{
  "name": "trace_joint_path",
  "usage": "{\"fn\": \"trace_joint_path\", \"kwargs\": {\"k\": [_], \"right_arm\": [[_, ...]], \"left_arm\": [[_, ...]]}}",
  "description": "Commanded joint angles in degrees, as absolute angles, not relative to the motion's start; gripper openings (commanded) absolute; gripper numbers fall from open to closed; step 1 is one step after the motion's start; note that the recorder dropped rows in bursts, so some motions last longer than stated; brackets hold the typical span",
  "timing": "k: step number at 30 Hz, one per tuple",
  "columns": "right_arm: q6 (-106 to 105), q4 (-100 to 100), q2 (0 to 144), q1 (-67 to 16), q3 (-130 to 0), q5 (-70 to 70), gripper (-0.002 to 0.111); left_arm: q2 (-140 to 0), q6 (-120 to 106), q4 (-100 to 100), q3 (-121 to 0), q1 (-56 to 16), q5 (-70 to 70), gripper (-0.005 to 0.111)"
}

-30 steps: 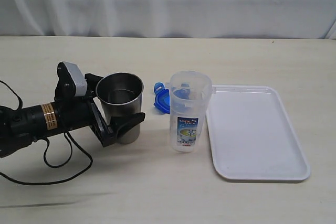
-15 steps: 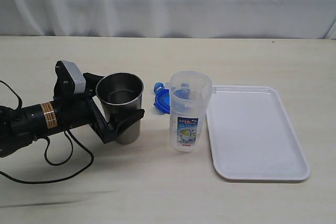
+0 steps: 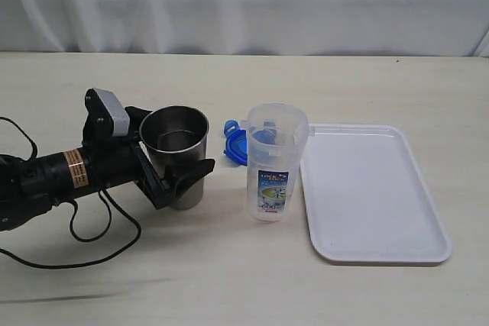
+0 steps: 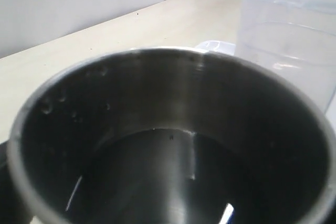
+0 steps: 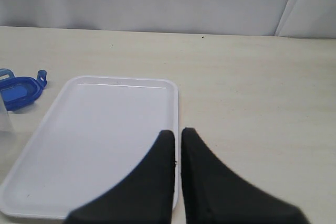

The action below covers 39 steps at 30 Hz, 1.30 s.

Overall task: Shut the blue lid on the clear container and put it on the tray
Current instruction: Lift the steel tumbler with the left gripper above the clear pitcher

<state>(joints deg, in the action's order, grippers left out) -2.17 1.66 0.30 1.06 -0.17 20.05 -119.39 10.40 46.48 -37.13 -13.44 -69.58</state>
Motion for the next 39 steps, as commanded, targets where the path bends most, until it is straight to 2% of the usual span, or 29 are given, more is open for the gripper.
{"fn": "trace_joint_path", "kwargs": {"k": [1,11,14,18,19,22,24,25,26,33,39], "right_arm": [[-2.14,1.74,0.0,1.23,0.0,19.75,0.005],[-2.14,1.74,0.0,1.23,0.0,19.75,0.005],[-2.14,1.74,0.0,1.23,0.0,19.75,0.005],[-2.14,1.74,0.0,1.23,0.0,19.75,0.005],[-2.14,1.74,0.0,1.23,0.0,19.75,0.005],[-2.14,1.74,0.0,1.23,0.0,19.75,0.005],[-2.14,1.74,0.0,1.23,0.0,19.75,0.005],[-2.14,1.74,0.0,1.23,0.0,19.75,0.005],[-2.14,1.74,0.0,1.23,0.0,19.75,0.005],[-2.14,1.74,0.0,1.23,0.0,19.75,0.005],[-2.14,1.74,0.0,1.23,0.0,19.75,0.005]], "left_arm": [[-119.46,10.79,45.78,-37.46,-13.67,-69.96,0.101],[-119.46,10.79,44.73,-37.46,-13.67,-69.96,0.101],[-119.46,10.79,44.73,-37.46,-13.67,-69.96,0.094],[-119.46,10.79,46.02,-37.46,-13.67,-69.96,0.065],[-119.46,10.79,46.35,-37.46,-13.67,-69.96,0.052],[-119.46,10.79,46.35,-37.46,-13.67,-69.96,0.039],[-119.46,10.79,47.39,-37.46,-13.67,-69.96,0.025],[-119.46,10.79,47.39,-37.46,-13.67,-69.96,0.008],[-119.46,10.66,47.28,-37.46,-13.67,-69.96,0.0],[-114.04,13.74,45.22,-37.83,-13.67,-69.96,0.0],[-112.74,18.78,45.86,-43.72,-13.67,-69.96,0.0]]}}
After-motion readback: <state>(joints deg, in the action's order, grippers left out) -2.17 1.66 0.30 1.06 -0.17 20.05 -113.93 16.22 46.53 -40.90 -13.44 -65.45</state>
